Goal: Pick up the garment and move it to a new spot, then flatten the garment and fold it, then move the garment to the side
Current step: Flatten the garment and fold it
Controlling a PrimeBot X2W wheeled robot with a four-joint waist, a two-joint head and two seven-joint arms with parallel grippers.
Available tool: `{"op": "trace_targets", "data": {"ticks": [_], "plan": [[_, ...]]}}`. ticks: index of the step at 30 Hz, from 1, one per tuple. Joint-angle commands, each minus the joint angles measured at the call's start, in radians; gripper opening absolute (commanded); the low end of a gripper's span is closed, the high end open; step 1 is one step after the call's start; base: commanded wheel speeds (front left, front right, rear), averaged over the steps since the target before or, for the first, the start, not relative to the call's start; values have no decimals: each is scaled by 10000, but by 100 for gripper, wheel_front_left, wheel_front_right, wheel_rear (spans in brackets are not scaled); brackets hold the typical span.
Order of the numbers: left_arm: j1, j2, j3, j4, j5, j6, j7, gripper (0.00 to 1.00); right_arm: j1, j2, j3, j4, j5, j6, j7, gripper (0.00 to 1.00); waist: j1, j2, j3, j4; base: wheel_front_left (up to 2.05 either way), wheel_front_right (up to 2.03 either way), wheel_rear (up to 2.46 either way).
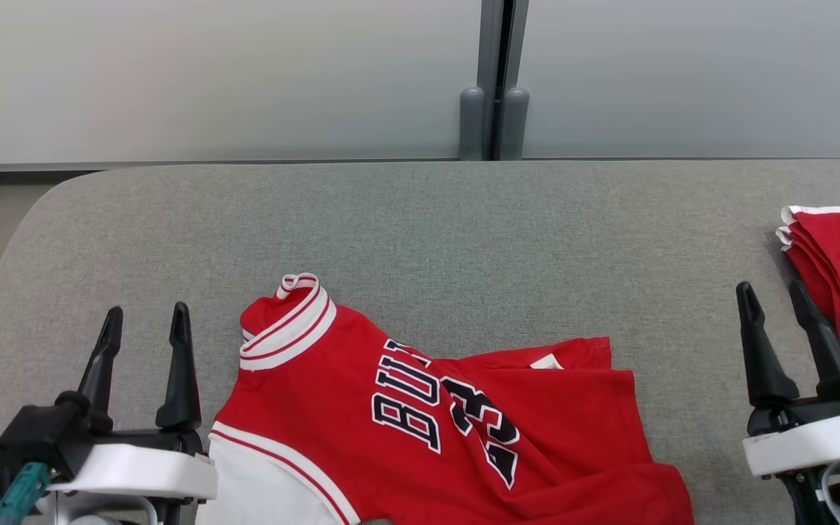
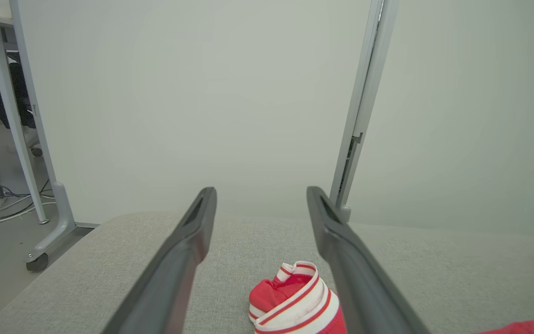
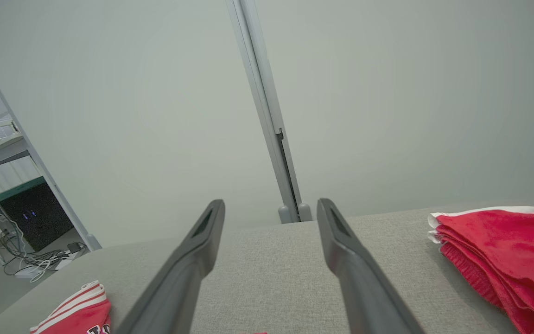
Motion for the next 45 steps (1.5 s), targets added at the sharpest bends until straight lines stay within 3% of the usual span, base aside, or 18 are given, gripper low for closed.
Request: {"op": "trace_targets", "data": {"ticks": [1, 8, 16, 40, 45], "plan": [[185, -190, 199, 187, 191, -201, -12, 100, -14, 132, -35, 268, -269, 2, -189, 100, 0, 0, -32, 7, 0, 0, 0], [741, -1099, 791, 955, 802, -1025, -14, 100, 354, 474, 170, 986, -773, 2, -410, 100, 0, 0, -138, -6, 0, 0, 0], [663, -1616, 1292, 1260, 1458, -1693, -15, 100, 107, 328, 390, 807, -884, 2, -417, 100, 0, 0, -152, -81, 0, 0, 0], [851, -2071, 1801, 1403, 1867, -2496, -16, 100, 184, -16, 421, 804, -1043, 2, -414, 100, 0, 0, -377, -106, 0, 0, 0], [1170, -1644, 1775, 1048, 1559, -2605, 1040, 100, 566, -572, 598, 730, -711, 2, 211, 100, 0, 0, -438, -29, 0, 0, 0]]}}
